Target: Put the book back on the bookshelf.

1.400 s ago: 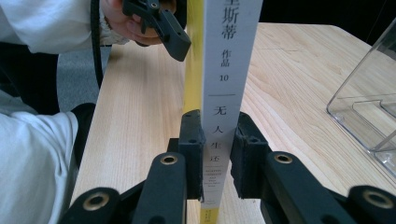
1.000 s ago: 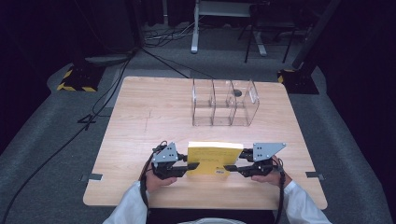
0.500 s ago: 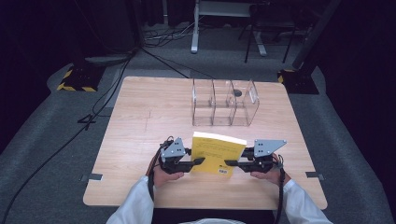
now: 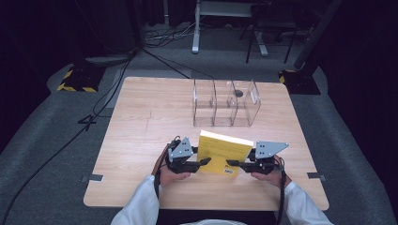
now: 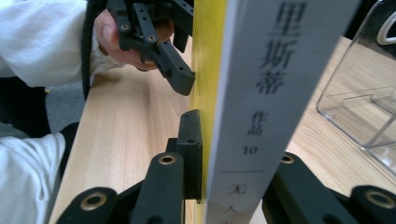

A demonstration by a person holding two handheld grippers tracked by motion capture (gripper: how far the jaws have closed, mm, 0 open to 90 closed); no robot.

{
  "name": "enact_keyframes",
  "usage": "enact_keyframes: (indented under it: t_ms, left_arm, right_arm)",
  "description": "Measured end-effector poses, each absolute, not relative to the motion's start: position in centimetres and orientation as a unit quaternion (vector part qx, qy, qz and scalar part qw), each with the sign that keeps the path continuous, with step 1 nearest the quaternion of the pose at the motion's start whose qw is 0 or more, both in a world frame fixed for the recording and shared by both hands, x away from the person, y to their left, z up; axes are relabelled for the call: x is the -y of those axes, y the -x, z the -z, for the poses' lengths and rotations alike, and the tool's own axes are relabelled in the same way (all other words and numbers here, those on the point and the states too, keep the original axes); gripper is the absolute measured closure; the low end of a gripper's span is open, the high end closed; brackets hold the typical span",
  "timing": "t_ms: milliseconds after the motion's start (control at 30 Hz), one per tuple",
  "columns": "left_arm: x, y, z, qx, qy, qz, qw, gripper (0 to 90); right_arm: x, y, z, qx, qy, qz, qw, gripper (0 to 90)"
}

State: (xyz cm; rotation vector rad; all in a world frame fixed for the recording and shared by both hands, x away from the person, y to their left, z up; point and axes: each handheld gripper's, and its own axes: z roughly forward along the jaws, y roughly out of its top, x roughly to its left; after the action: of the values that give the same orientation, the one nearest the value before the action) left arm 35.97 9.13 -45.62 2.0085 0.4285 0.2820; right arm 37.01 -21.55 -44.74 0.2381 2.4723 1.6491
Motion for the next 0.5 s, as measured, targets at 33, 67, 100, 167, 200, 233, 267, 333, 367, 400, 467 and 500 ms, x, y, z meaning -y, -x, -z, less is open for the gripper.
enact_keyframes:
  t_ms: [33, 67, 100, 167, 200, 233, 267, 333, 367, 400, 467, 500]
  left_arm:
    - [-9.2, -35.9, 45.7, -0.178, -0.836, -0.121, 0.504, 51.8]
    - [-9.2, -35.9, 45.8, -0.181, -0.838, -0.126, 0.499, 51.8]
    - [-9.3, -35.8, 45.8, -0.183, -0.84, -0.13, 0.493, 50.3]
    - [-9.5, -35.7, 45.9, -0.185, -0.844, -0.135, 0.486, 48.5]
    - [-9.6, -35.7, 45.9, -0.187, -0.845, -0.139, 0.481, 47.5]
    - [-9.7, -35.6, 46.0, -0.19, -0.847, -0.14, 0.477, 46.1]
    - [-10.1, -35.5, 46.1, -0.196, -0.848, -0.145, 0.47, 44.6]
    - [-10.3, -35.5, 46.2, -0.2, -0.85, -0.148, 0.465, 44.0]
    - [-10.5, -35.5, 46.3, -0.207, -0.85, -0.149, 0.46, 43.0]
    - [-10.7, -35.5, 46.4, -0.212, -0.852, -0.153, 0.454, 41.6]
    - [-11.1, -35.3, 46.6, -0.221, -0.854, -0.16, 0.443, 38.4]
    - [-11.3, -35.2, 46.7, -0.223, -0.856, -0.163, 0.437, 37.3]
  right_arm:
    - [21.7, -37.0, 44.7, -0.826, -0.083, -0.551, 0.083, 75.5]
    - [21.7, -37.0, 44.7, -0.826, -0.083, -0.551, 0.083, 75.5]
    - [21.7, -37.0, 44.7, -0.826, -0.085, -0.551, 0.085, 75.5]
    - [22.0, -37.1, 44.7, -0.826, -0.092, -0.549, 0.09, 75.5]
    - [22.2, -37.2, 44.7, -0.825, -0.097, -0.549, 0.092, 75.5]
    - [22.3, -37.3, 44.7, -0.825, -0.1, -0.548, 0.096, 75.6]
    - [22.6, -37.3, 44.7, -0.824, -0.11, -0.546, 0.1, 75.5]
    - [22.8, -37.4, 44.7, -0.823, -0.114, -0.546, 0.104, 75.5]
    - [23.0, -37.4, 44.7, -0.823, -0.116, -0.546, 0.106, 75.5]
    - [23.1, -37.4, 44.7, -0.822, -0.12, -0.546, 0.109, 75.5]
    - [23.4, -37.4, 44.7, -0.822, -0.126, -0.544, 0.114, 75.5]
    - [23.5, -37.4, 44.7, -0.821, -0.127, -0.544, 0.117, 75.5]
